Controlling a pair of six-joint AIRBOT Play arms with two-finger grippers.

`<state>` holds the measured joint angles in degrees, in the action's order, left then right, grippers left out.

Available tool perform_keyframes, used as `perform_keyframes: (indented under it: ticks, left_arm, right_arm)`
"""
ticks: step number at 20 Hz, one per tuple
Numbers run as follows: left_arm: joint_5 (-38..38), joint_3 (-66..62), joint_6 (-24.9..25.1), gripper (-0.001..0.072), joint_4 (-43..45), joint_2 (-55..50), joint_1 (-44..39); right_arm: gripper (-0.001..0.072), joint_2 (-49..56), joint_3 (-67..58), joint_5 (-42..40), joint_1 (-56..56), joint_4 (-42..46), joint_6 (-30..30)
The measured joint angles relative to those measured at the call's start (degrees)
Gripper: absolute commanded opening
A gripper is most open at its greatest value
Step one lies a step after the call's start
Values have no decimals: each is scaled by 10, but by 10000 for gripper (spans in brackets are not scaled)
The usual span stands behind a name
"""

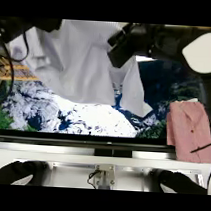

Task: Fold the shirts.

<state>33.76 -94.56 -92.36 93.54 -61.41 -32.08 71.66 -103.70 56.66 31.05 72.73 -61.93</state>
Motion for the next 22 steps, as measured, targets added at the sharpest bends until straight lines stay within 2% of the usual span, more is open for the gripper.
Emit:
perform_keyframes:
  ticks: [5,11,16,22]
  left_arm:
    - [-9,0,31,628,5,19,3]
    - [-57,0,58,626,8,64,4]
    - [-67,0,62,612,10,88,3]
    - [-62,0,64,610,10,88,3]
  right_arm:
    - [60,0,0,-8,1,9,2]
    - [57,-4,0,-10,-32,101,-64]
    - [56,-41,0,-11,-146,140,-129]
    - [56,-109,0,-5,-351,160,-195]
